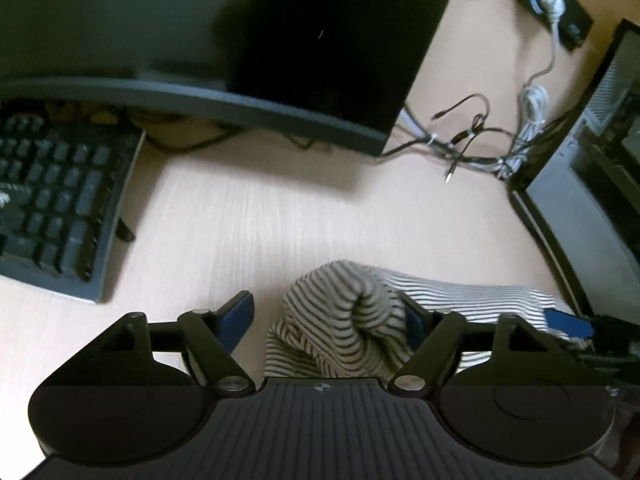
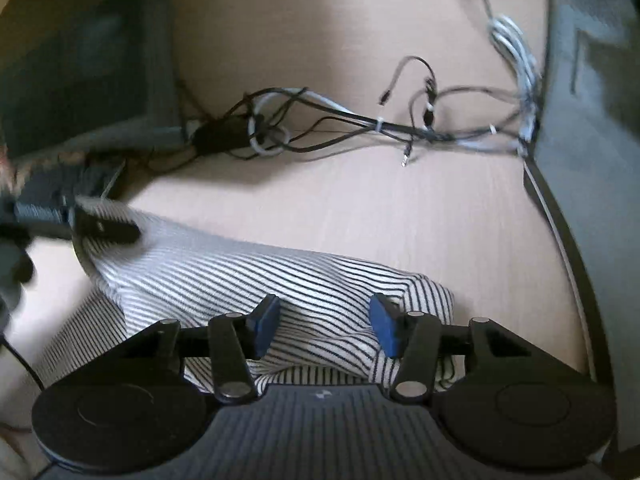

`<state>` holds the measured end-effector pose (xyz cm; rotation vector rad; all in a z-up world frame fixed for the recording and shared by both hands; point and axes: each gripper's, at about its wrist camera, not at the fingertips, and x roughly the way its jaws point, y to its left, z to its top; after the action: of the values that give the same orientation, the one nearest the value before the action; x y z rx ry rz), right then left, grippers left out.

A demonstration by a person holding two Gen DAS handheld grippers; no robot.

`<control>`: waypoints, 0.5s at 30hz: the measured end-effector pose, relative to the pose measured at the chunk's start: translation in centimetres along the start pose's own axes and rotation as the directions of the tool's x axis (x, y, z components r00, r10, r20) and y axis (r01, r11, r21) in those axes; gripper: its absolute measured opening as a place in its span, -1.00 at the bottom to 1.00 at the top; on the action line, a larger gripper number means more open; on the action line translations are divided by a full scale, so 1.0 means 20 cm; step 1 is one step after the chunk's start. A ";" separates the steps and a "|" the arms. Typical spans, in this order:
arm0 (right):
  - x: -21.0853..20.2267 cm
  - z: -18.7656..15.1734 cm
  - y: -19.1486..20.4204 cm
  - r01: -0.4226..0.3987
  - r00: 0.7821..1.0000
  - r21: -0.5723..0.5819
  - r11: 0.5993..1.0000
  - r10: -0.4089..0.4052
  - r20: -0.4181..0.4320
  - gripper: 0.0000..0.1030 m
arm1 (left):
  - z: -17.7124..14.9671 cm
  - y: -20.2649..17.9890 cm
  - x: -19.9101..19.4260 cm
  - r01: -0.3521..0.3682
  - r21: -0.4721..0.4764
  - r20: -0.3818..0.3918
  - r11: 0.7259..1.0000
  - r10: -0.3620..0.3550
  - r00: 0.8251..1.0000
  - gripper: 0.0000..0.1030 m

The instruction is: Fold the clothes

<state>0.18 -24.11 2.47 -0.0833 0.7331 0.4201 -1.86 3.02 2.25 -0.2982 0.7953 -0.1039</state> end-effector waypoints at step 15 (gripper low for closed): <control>-0.03 -0.01 0.01 -0.051 0.998 -0.005 0.999 0.051 0.024 0.59 | 0.00 -0.21 0.05 0.127 0.110 -0.060 0.986 -0.121 0.991 0.34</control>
<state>-0.37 -24.10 2.74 -0.0640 0.7119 0.4705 -1.15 -1.12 2.83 -0.2378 0.8195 -0.2746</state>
